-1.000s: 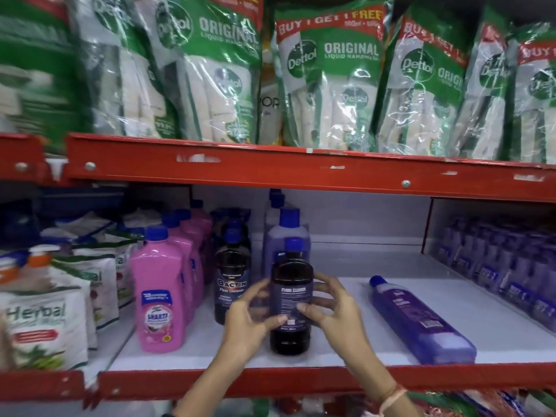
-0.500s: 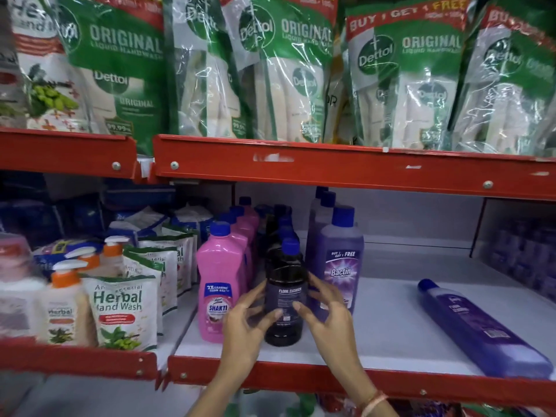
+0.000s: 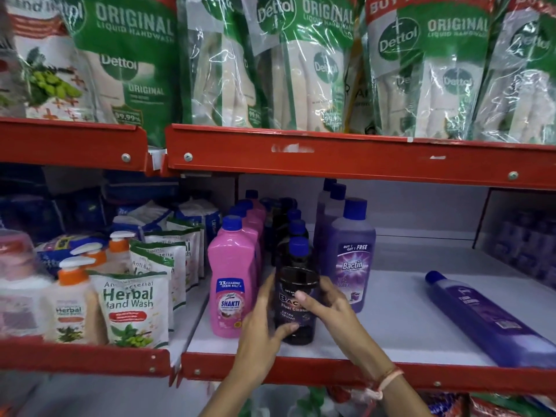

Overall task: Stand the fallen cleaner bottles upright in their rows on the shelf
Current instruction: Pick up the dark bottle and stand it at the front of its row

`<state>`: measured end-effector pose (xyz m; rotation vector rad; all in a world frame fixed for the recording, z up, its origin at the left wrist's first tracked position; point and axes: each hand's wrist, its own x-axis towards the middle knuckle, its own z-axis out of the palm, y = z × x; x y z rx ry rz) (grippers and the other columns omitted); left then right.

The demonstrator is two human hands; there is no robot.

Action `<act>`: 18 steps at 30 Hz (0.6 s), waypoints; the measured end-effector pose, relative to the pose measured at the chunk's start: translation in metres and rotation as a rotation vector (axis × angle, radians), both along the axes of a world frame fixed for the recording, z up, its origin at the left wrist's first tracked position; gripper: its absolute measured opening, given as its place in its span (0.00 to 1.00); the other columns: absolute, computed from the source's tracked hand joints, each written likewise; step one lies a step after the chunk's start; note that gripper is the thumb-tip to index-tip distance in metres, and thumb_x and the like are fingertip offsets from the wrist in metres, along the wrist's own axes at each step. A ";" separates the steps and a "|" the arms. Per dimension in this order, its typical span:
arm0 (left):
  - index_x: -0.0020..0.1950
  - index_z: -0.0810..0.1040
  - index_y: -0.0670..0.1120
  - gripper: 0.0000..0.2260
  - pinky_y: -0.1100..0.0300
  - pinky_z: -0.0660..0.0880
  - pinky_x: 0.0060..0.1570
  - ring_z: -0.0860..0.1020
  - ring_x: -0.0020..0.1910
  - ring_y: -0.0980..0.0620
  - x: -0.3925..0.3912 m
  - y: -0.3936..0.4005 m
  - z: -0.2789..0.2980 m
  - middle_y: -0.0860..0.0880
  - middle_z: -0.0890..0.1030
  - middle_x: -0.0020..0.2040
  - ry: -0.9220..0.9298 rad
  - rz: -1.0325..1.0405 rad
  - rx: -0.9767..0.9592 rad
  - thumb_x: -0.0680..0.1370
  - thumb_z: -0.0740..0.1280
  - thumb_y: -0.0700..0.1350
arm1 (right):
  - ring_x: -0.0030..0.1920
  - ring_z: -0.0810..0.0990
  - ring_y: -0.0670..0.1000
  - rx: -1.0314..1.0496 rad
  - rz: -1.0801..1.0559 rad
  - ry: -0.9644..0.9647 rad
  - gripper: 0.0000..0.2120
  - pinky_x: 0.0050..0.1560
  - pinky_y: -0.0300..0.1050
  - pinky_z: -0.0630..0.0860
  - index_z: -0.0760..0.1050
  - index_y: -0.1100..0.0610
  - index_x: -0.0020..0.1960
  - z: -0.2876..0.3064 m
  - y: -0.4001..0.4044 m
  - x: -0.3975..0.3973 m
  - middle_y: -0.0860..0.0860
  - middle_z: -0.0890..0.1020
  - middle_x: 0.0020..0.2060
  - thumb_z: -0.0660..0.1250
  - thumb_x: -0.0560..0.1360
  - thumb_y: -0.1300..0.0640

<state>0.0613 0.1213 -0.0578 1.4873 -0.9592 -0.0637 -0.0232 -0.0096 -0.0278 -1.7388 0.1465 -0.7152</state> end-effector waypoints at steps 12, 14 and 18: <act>0.73 0.47 0.67 0.48 0.60 0.73 0.65 0.74 0.63 0.61 -0.003 -0.006 -0.006 0.54 0.74 0.65 -0.187 0.205 0.032 0.71 0.72 0.33 | 0.65 0.76 0.41 -0.065 -0.062 -0.005 0.34 0.62 0.34 0.75 0.56 0.48 0.77 -0.008 0.007 0.003 0.42 0.76 0.66 0.67 0.75 0.59; 0.74 0.47 0.66 0.47 0.78 0.64 0.63 0.69 0.60 0.69 -0.006 -0.005 -0.006 0.55 0.70 0.63 -0.265 0.258 0.030 0.71 0.72 0.34 | 0.63 0.76 0.36 -0.105 -0.081 0.013 0.34 0.61 0.31 0.74 0.54 0.46 0.77 -0.007 0.010 0.001 0.40 0.76 0.66 0.65 0.77 0.60; 0.75 0.55 0.57 0.34 0.81 0.54 0.65 0.61 0.65 0.69 -0.024 -0.006 -0.006 0.55 0.63 0.64 -0.444 0.403 -0.065 0.75 0.68 0.40 | 0.67 0.73 0.38 -0.165 -0.168 0.031 0.30 0.61 0.24 0.70 0.56 0.41 0.73 -0.005 0.004 -0.021 0.44 0.73 0.69 0.66 0.77 0.57</act>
